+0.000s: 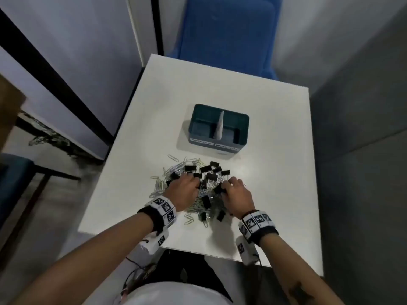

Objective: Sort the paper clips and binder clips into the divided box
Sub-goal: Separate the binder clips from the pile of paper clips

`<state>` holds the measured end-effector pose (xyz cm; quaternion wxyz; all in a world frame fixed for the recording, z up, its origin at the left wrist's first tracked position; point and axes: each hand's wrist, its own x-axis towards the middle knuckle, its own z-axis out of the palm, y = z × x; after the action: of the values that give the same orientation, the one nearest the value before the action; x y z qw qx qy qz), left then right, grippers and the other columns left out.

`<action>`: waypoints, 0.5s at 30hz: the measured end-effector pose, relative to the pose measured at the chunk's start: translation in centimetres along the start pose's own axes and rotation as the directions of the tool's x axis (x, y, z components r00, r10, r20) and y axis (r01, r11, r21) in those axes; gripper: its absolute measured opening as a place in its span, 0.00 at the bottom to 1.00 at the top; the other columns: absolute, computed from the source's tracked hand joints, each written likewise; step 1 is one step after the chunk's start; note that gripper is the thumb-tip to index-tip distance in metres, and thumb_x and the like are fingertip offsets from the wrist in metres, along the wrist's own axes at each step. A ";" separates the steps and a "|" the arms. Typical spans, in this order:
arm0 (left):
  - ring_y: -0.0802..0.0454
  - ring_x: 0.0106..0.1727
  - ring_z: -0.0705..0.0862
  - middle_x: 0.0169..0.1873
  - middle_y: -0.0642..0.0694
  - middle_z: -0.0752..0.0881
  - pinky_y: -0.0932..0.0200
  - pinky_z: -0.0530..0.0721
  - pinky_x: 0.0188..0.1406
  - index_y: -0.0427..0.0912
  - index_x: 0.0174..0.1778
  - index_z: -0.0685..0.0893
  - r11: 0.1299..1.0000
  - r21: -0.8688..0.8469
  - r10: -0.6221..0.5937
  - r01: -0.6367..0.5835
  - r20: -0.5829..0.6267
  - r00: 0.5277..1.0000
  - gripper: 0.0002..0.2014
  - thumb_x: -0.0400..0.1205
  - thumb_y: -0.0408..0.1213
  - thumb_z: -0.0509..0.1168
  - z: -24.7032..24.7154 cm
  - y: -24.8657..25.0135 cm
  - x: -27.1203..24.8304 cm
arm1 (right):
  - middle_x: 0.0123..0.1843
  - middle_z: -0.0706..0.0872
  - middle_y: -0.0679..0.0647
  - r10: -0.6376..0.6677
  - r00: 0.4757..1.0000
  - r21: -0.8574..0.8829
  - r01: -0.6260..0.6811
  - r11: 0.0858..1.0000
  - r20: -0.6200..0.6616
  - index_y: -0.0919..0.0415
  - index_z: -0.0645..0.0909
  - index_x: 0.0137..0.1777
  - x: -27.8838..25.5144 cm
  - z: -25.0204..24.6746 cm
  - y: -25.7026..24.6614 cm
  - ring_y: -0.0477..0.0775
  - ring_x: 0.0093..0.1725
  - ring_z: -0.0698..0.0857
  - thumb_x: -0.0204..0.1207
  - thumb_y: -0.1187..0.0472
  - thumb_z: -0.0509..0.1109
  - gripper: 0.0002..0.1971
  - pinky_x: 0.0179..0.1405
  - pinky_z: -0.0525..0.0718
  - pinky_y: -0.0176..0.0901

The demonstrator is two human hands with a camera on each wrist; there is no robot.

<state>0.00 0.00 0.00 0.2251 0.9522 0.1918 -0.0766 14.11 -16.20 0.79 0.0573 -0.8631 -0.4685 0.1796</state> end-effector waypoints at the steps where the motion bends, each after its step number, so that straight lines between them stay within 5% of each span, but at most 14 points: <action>1: 0.46 0.49 0.78 0.50 0.43 0.81 0.49 0.84 0.44 0.39 0.55 0.78 0.999 0.042 0.011 -0.010 -0.039 0.999 0.11 0.79 0.38 0.62 0.3 -0.1 0.8 | 0.57 0.80 0.58 0.002 1.000 -0.002 -0.002 1.000 -0.007 0.59 0.78 0.58 0.9 -0.1 0.1 0.61 0.55 0.78 0.76 0.59 0.66 0.12 0.35 0.78 0.49; 9: 0.39 0.62 0.75 0.65 0.38 0.75 0.42 0.83 0.53 0.42 0.71 0.70 0.969 0.147 -0.194 0.198 -0.036 0.980 0.23 0.81 0.43 0.63 0.3 -0.7 4.0 | 0.65 0.76 0.62 0.052 0.998 0.012 -0.051 0.999 -0.026 0.61 0.75 0.65 5.8 -1.3 0.2 0.65 0.59 0.76 0.73 0.65 0.67 0.19 0.41 0.85 0.55; 15: 0.40 0.63 0.75 0.66 0.40 0.74 0.46 0.83 0.49 0.45 0.71 0.70 0.967 0.210 -0.161 0.147 0.050 0.986 0.27 0.76 0.36 0.68 0.5 -0.9 4.9 | 0.83 0.60 0.55 -0.082 0.975 -0.072 0.099 0.993 0.206 0.49 0.62 0.81 8.2 -0.6 0.0 0.66 0.69 0.72 0.70 0.60 0.73 0.39 0.57 0.84 0.60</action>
<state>4.06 2.11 -1.95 0.1251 0.9494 0.2486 -0.1452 18.43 -9.40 -0.76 -0.0177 -0.8197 -0.5177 0.2444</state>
